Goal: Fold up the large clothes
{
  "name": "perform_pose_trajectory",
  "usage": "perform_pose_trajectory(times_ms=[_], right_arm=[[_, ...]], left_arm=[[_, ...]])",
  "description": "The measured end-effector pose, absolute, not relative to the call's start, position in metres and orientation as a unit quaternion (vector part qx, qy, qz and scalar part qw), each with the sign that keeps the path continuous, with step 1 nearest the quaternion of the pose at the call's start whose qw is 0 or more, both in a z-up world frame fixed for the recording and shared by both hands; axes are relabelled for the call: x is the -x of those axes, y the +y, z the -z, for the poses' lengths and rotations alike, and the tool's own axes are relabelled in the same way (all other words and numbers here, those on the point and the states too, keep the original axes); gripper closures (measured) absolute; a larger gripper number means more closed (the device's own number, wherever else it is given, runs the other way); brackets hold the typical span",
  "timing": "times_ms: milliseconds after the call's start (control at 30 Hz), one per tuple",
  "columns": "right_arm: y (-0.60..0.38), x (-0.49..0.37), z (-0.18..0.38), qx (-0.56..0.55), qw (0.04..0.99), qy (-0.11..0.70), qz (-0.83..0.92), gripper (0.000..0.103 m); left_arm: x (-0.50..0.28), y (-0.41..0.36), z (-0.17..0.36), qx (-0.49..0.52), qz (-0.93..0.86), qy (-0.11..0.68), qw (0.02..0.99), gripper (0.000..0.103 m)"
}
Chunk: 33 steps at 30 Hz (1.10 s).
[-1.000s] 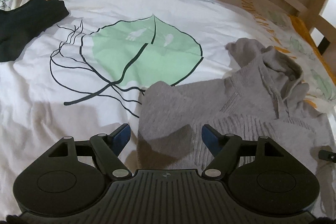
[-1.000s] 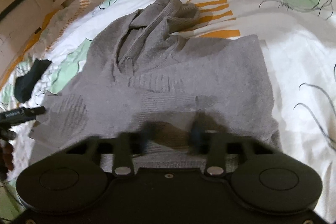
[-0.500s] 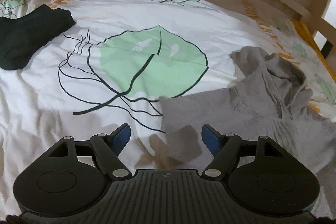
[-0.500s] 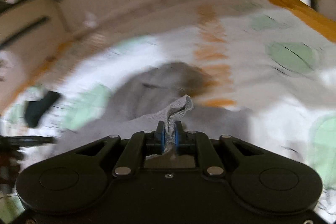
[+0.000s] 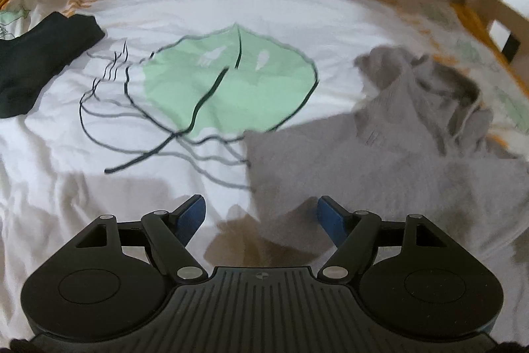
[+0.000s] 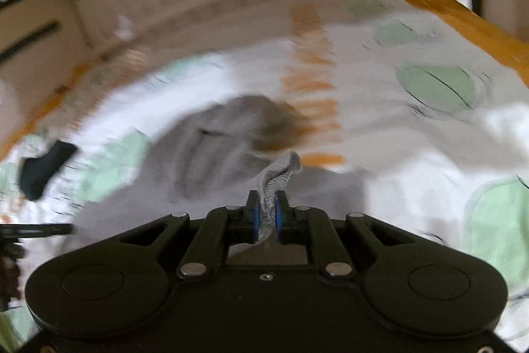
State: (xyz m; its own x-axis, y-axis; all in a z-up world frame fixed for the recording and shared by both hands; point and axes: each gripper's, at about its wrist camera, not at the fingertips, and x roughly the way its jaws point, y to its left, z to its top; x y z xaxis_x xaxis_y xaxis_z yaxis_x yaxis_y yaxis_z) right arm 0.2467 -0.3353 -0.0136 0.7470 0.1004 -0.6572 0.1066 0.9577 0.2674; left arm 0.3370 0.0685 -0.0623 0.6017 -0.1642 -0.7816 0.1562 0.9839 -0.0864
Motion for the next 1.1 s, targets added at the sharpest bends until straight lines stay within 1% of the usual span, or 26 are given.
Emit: perform_pose_trajectory(times_ms=[33,67,133,167,233,267,333,367,400,500,567,667,733,800,833,867,1000,1100], right_arm=[[-0.341,-0.249,0.022,-0.153,0.913,0.378,0.011,0.085],[-0.344,-0.252,0.03,-0.16,0.902,0.4,0.02,0.082],[-0.346,-0.256,0.043,-0.157,0.884,0.439,0.04,0.079],[-0.346,-0.256,0.047,-0.148,0.88,0.448,0.049,0.077],[-0.349,-0.255,0.049,-0.138,0.878,0.455,0.059,0.079],[-0.352,-0.254,0.047,-0.141,0.878,0.453,0.064,0.078],[-0.359,-0.251,0.043,-0.15,0.881,0.442,0.073,0.069],[-0.362,-0.248,0.04,-0.157,0.886,0.429,0.079,0.059],[-0.365,-0.246,0.037,-0.164,0.89,0.417,0.082,0.052],[-0.366,-0.24,0.03,-0.183,0.904,0.381,0.065,0.052],[-0.357,-0.244,0.029,-0.18,0.908,0.377,0.036,0.052],[-0.341,-0.247,0.039,-0.176,0.901,0.397,0.002,0.045],[-0.336,-0.251,0.05,-0.169,0.891,0.422,0.0,0.045],[-0.336,-0.252,0.059,-0.156,0.886,0.436,0.01,0.045],[-0.336,-0.252,0.06,-0.147,0.887,0.438,0.018,0.045],[-0.336,-0.253,0.061,-0.13,0.887,0.442,0.033,0.044],[-0.334,-0.253,0.063,-0.118,0.89,0.439,0.038,0.043],[-0.329,-0.248,0.054,-0.118,0.9,0.42,0.025,0.04]], left_arm=[[-0.338,0.068,0.066,-0.003,0.088,0.445,0.891,0.029],[-0.339,0.068,0.071,-0.01,0.087,0.453,0.887,0.028],[-0.339,0.069,0.075,-0.009,0.088,0.457,0.885,0.027],[-0.339,0.07,0.075,-0.008,0.088,0.458,0.884,0.027],[-0.338,0.069,0.072,-0.012,0.088,0.459,0.884,0.027],[-0.338,0.069,0.071,-0.015,0.086,0.457,0.885,0.027],[-0.335,0.067,0.066,-0.014,0.082,0.446,0.891,0.028],[-0.333,0.066,0.062,-0.012,0.082,0.436,0.896,0.029],[-0.331,0.065,0.058,-0.009,0.085,0.425,0.901,0.029],[-0.326,0.056,0.047,-0.002,0.103,0.395,0.913,0.028],[-0.324,0.049,0.045,-0.003,0.122,0.39,0.913,0.028],[-0.325,0.039,0.055,-0.014,0.143,0.409,0.901,0.028],[-0.329,0.039,0.069,-0.014,0.141,0.438,0.888,0.028],[-0.333,0.046,0.082,0.008,0.132,0.458,0.879,0.019],[-0.334,0.051,0.084,0.021,0.128,0.459,0.879,0.013],[-0.336,0.053,0.086,0.03,0.126,0.462,0.877,0.012],[-0.338,0.05,0.077,0.035,0.116,0.461,0.879,0.014],[-0.336,0.047,0.065,0.049,0.119,0.434,0.891,0.015]])
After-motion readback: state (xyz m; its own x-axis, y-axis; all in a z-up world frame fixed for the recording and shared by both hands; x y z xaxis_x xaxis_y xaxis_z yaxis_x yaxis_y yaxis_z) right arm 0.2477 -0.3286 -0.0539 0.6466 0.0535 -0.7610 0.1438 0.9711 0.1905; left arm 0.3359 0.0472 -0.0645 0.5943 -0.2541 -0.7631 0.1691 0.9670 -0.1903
